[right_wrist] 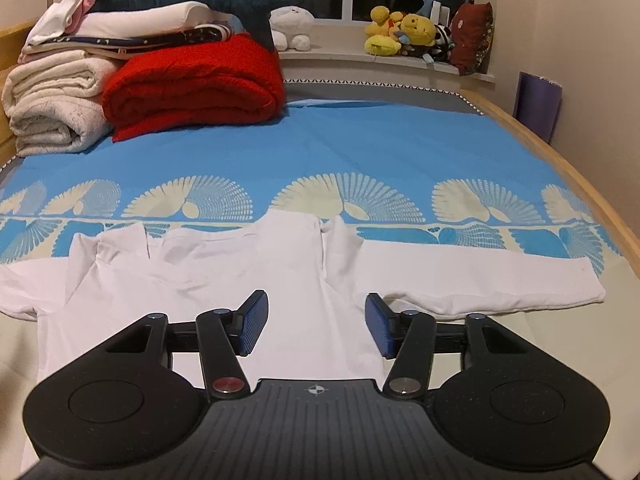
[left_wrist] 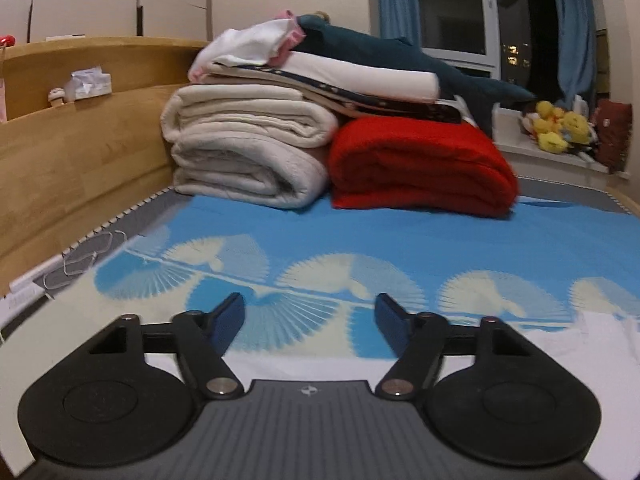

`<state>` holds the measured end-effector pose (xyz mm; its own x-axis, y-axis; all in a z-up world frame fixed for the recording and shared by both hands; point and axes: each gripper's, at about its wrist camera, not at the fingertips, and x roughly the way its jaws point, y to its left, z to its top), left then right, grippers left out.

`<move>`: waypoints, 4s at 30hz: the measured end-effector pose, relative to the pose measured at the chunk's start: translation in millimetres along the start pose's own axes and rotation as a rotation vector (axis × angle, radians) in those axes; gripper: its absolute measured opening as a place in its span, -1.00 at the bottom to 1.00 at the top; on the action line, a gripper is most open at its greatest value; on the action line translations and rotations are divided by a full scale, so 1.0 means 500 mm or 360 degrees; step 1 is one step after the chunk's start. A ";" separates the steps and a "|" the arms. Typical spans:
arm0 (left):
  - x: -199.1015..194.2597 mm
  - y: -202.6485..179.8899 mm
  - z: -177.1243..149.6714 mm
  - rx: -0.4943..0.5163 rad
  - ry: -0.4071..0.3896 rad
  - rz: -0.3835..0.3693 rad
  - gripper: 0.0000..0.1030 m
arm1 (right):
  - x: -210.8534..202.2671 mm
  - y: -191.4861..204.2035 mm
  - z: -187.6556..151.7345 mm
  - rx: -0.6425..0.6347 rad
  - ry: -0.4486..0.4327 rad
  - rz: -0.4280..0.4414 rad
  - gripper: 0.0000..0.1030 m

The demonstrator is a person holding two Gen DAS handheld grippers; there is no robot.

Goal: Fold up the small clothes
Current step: 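Grasp a sleeve cuff with the left gripper and fold it onto the shirt body, then grasp the other sleeve with the right gripper and fold it over the body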

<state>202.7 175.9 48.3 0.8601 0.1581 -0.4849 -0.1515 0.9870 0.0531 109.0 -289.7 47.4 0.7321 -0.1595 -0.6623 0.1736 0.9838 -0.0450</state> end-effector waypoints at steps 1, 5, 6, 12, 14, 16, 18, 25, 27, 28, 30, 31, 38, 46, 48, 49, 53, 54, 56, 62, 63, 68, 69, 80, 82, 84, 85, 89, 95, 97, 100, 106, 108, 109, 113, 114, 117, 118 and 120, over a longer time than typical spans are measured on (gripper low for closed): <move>0.025 0.017 -0.008 -0.0003 0.0017 0.0010 0.07 | 0.001 0.002 -0.001 -0.0015 0.0001 0.0002 -0.09; 0.158 0.117 -0.102 -0.0173 0.0353 0.0007 -0.68 | -0.001 0.011 -0.003 -0.0108 -0.0040 -0.0016 -0.48; 0.186 0.144 -0.112 -0.0250 0.0439 0.0035 -0.68 | 0.000 0.013 -0.002 -0.0127 -0.0043 -0.0025 -0.50; 0.293 0.349 -0.176 -0.0923 0.0578 0.0128 -0.10 | 0.018 0.014 0.000 -0.0205 -0.0013 -0.0065 -0.50; 0.310 0.419 -0.199 -0.1149 0.0584 0.0165 -0.04 | 0.027 0.010 0.001 -0.0208 0.0011 -0.0077 -0.50; 0.324 0.481 -0.231 -0.1401 0.0579 0.0176 -0.03 | 0.034 0.007 0.000 -0.0219 0.0028 -0.0090 -0.50; 0.330 0.530 -0.259 -0.1639 0.0512 0.0110 -0.03 | 0.039 0.006 0.000 -0.0236 0.0037 -0.0099 -0.50; 0.373 0.571 -0.262 -0.1743 0.0477 0.0090 -0.69 | 0.054 -0.001 -0.001 -0.0276 0.0071 -0.0135 -0.50; 0.380 0.577 -0.262 -0.1744 0.0488 0.0109 -0.96 | 0.056 -0.002 -0.001 -0.0273 0.0078 -0.0140 -0.50; 0.372 0.577 -0.261 -0.1736 0.0474 0.0136 -0.96 | 0.056 -0.002 -0.002 -0.0272 0.0079 -0.0139 -0.50; 0.346 0.579 -0.235 -0.1633 0.0416 0.0277 -0.96 | 0.054 -0.001 -0.002 -0.0273 0.0076 -0.0132 -0.50; 0.330 0.581 -0.225 -0.1589 0.0371 0.0332 -0.96 | 0.052 -0.001 -0.002 -0.0275 0.0071 -0.0125 -0.50; 0.285 0.605 -0.257 -0.1713 0.0568 0.0545 -0.71 | 0.039 -0.022 0.001 -0.0239 0.0068 -0.0122 -0.50; 0.241 0.597 -0.218 -0.1623 0.0409 0.0439 -0.97 | 0.023 -0.047 -0.005 -0.0209 0.0084 -0.0122 -0.50; 0.220 0.545 -0.145 -0.1439 0.0305 0.0355 -0.97 | 0.020 -0.056 -0.007 -0.0196 0.0085 -0.0124 -0.50; 0.210 0.513 -0.114 -0.1349 0.0261 0.0303 -0.97 | 0.018 -0.063 -0.008 -0.0184 0.0083 -0.0125 -0.50; 0.146 0.308 0.018 -0.0916 0.0120 -0.0057 -0.97 | 0.014 -0.090 -0.010 -0.0105 0.0093 -0.0133 -0.50; 0.131 0.251 0.038 -0.0836 0.0107 -0.0159 -0.97 | 0.013 -0.098 -0.011 -0.0077 0.0098 -0.0126 -0.50; 0.099 0.114 0.070 -0.0670 0.0100 -0.0386 -0.97 | 0.012 -0.111 -0.013 -0.0025 0.0109 -0.0109 -0.50; 0.009 -0.292 0.070 -0.0275 0.0147 -0.0943 -0.97 | 0.010 -0.138 -0.028 0.0061 0.0140 -0.0076 -0.77; -0.002 -0.348 0.060 -0.0239 0.0171 -0.1010 -0.96 | 0.009 -0.141 -0.029 0.0071 0.0141 -0.0074 -0.78; -0.024 -0.573 -0.048 -0.0020 0.0717 -0.1312 -0.48 | 0.013 -0.169 -0.027 0.0167 0.0166 -0.0033 -0.77; -0.033 -0.585 -0.054 0.0056 0.0737 -0.1279 -0.48 | 0.014 -0.173 -0.028 0.0184 0.0176 -0.0017 -0.77; -0.067 -0.371 -0.013 0.0033 0.0522 -0.0574 -0.32 | 0.060 -0.172 -0.059 0.0327 0.0186 0.0199 -0.77; -0.031 -0.326 -0.031 0.0012 0.0584 -0.0466 -0.33 | 0.085 -0.160 -0.059 0.0378 0.0210 0.0256 -0.77; 0.008 -0.291 -0.048 0.0010 0.0742 -0.0303 -0.38 | 0.115 -0.146 -0.054 0.0444 0.0243 0.0321 -0.75; 0.020 -0.278 -0.049 -0.0010 0.0741 -0.0284 -0.38 | 0.133 -0.138 -0.048 0.0475 0.0255 0.0353 -0.75; 0.053 -0.244 -0.051 0.0043 0.0745 -0.0206 -0.38 | 0.220 -0.098 -0.024 0.0504 0.0265 0.0429 -0.73; 0.095 -0.202 -0.062 -0.0003 0.0864 -0.0234 -0.38 | 0.349 -0.073 -0.028 0.0572 0.0417 0.0379 -0.54; 0.111 -0.194 -0.062 -0.0035 0.0886 -0.0215 -0.38 | 0.372 -0.064 -0.028 0.0555 0.0427 0.0375 -0.54; 0.131 -0.178 -0.062 -0.0111 0.0909 -0.0204 -0.38 | 0.393 -0.048 -0.030 0.0505 0.0442 0.0397 -0.86; 0.167 -0.177 -0.077 -0.0230 0.0945 -0.0217 -0.38 | 0.330 -0.062 0.035 0.0526 0.0103 0.0446 -1.00; 0.169 -0.178 -0.077 -0.0298 0.0894 -0.0288 -0.37 | 0.277 -0.103 0.067 0.0630 -0.0132 0.0437 -1.00; 0.171 -0.182 -0.078 -0.0324 0.0893 -0.0318 -0.37 | 0.261 -0.118 0.075 0.0616 -0.0213 0.0381 -1.00; 0.176 -0.215 -0.093 -0.0295 0.0905 -0.0445 -0.37 | 0.321 -0.168 0.048 0.0608 0.0033 0.0152 -1.00; 0.181 -0.225 -0.101 -0.0266 0.0942 -0.0442 -0.37 | 0.342 -0.176 0.035 0.0616 0.0123 0.0127 -1.00; 0.205 -0.245 -0.140 -0.0181 0.1075 -0.0418 -0.37 | 0.364 -0.187 0.021 0.0593 0.0197 0.0047 -1.00; 0.218 -0.251 -0.162 -0.0106 0.1160 -0.0360 -0.37 | 0.367 -0.188 0.021 0.0594 0.0217 0.0036 -0.99; 0.234 -0.255 -0.189 -0.0021 0.1248 -0.0275 -0.33 | 0.365 -0.193 0.027 0.0606 0.0224 -0.0054 -0.95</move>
<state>276.4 65.8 -97.6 0.2801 -0.0675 -0.9576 -0.0571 0.9946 -0.0868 234.7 -414.8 -59.0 0.6289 -0.1526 -0.7623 0.4472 0.8731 0.1943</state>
